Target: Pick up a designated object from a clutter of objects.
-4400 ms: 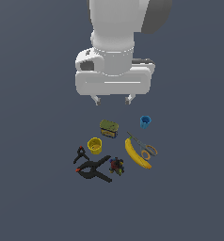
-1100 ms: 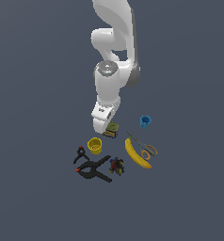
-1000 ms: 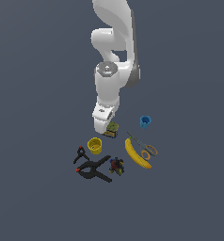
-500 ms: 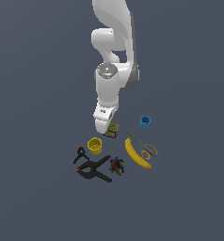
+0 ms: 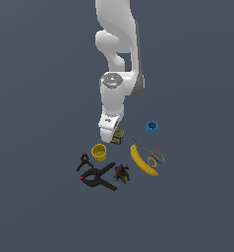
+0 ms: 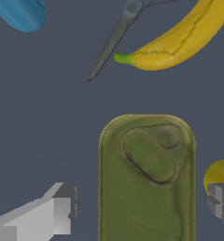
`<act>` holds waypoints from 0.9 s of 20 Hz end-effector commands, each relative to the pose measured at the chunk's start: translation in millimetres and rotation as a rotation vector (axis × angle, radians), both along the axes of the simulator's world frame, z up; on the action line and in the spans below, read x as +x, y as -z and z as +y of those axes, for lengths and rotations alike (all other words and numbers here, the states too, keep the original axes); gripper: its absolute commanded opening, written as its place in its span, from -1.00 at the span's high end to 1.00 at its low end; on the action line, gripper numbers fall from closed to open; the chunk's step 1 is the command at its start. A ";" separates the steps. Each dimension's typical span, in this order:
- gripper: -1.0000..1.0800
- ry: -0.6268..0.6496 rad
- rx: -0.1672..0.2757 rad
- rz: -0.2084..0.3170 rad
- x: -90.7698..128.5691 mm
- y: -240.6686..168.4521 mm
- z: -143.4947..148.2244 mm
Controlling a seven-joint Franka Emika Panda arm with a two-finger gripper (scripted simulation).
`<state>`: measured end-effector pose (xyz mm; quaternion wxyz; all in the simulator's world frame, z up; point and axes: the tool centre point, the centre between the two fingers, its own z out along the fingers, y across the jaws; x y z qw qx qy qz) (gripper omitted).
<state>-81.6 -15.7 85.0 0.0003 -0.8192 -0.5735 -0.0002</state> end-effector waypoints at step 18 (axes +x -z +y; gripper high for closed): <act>1.00 -0.002 0.000 0.000 -0.5 22.8 -0.1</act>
